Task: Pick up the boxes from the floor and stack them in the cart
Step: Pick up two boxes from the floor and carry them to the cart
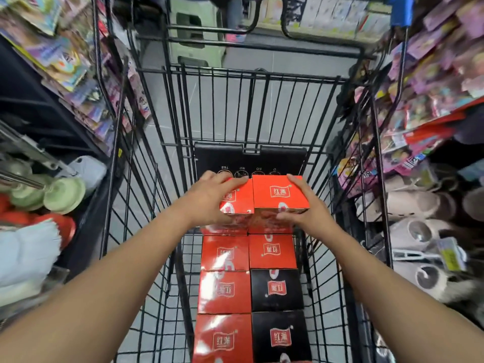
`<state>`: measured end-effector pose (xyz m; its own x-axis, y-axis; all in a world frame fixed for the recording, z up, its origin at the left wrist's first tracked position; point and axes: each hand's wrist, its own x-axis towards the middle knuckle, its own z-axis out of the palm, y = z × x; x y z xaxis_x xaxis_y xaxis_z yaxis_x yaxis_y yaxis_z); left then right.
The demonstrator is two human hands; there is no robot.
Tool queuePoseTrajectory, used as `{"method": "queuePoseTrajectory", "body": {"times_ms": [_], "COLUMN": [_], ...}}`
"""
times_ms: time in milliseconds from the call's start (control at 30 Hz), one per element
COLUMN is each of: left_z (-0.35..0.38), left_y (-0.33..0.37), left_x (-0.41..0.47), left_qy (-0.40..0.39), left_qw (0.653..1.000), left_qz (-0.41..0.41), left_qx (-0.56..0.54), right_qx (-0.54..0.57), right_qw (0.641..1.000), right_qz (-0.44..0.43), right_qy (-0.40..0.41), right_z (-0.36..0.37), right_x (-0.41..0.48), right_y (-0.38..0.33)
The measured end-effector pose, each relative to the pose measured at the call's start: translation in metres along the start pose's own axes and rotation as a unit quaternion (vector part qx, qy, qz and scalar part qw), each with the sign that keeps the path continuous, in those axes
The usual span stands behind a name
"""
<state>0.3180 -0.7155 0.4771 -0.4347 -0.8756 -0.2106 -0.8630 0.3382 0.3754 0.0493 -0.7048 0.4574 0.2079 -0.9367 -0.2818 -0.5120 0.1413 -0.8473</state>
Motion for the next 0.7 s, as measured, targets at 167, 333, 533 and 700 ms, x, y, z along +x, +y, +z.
{"method": "queuePoseTrajectory", "body": {"times_ms": [167,333,533,700], "left_z": [-0.004,-0.028,-0.064,-0.08], "left_y": [0.011,0.046,0.08,0.089], "left_x": [-0.01,-0.051,-0.137,-0.235], "left_qy": [-0.007,0.073,0.132,0.206], "left_qw": [0.996,0.989,0.966,0.923], "left_qz": [-0.054,-0.11,-0.219,-0.315], "left_qx": [0.067,0.06,0.047,0.073], "right_qx": [0.04,-0.109,-0.26,-0.312], "right_qw": [0.998,0.985,0.962,0.941], "right_qz": [0.032,0.036,-0.029,-0.132], "right_qy": [0.026,0.131,0.078,-0.008], "right_z": [-0.006,0.001,0.034,0.081], "right_x": [-0.009,-0.03,-0.092,-0.15], "right_y": [-0.021,-0.064,-0.114,-0.162]}}
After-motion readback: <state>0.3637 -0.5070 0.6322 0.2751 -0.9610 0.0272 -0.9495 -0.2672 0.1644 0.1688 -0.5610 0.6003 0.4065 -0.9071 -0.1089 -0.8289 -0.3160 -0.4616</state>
